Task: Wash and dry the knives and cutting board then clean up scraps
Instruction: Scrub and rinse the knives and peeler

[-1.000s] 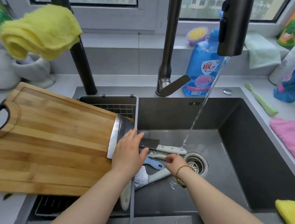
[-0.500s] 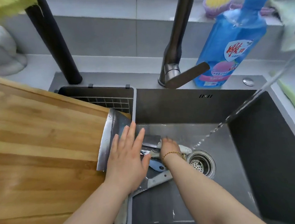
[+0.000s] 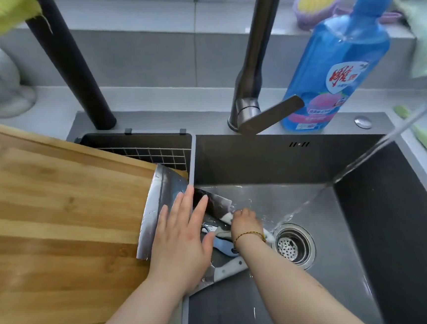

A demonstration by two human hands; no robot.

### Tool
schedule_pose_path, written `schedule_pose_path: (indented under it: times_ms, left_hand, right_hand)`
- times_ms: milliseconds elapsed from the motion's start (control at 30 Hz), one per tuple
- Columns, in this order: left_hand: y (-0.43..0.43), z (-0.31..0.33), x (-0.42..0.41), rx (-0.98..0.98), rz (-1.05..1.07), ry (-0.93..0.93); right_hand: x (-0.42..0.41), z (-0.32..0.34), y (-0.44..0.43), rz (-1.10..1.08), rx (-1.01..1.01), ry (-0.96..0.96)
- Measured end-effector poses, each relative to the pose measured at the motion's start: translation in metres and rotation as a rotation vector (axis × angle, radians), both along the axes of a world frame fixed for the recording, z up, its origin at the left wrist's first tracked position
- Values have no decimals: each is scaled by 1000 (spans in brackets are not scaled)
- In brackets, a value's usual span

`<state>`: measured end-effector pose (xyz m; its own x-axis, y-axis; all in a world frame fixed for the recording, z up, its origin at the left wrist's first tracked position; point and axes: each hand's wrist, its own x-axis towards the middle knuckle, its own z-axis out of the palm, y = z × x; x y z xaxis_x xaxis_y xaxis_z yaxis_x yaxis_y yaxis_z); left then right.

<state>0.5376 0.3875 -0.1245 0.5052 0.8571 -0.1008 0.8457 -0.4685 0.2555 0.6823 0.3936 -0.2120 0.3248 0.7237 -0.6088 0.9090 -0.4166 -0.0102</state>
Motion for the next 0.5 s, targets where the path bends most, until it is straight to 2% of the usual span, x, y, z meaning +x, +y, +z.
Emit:
schedule_pose_path:
  times_ms: [133,300,500]
  left_hand:
    - [-2,6,1,2,13,-27]
    - [-5,15,1,-49,20,40]
    - [-14,28,2,-19,3,119]
  right_hand:
    - [-8,15,-11,-13,33,28]
    - [-9,44,-32,-129,62,67]
    - [1,93,-72,-208,84,82]
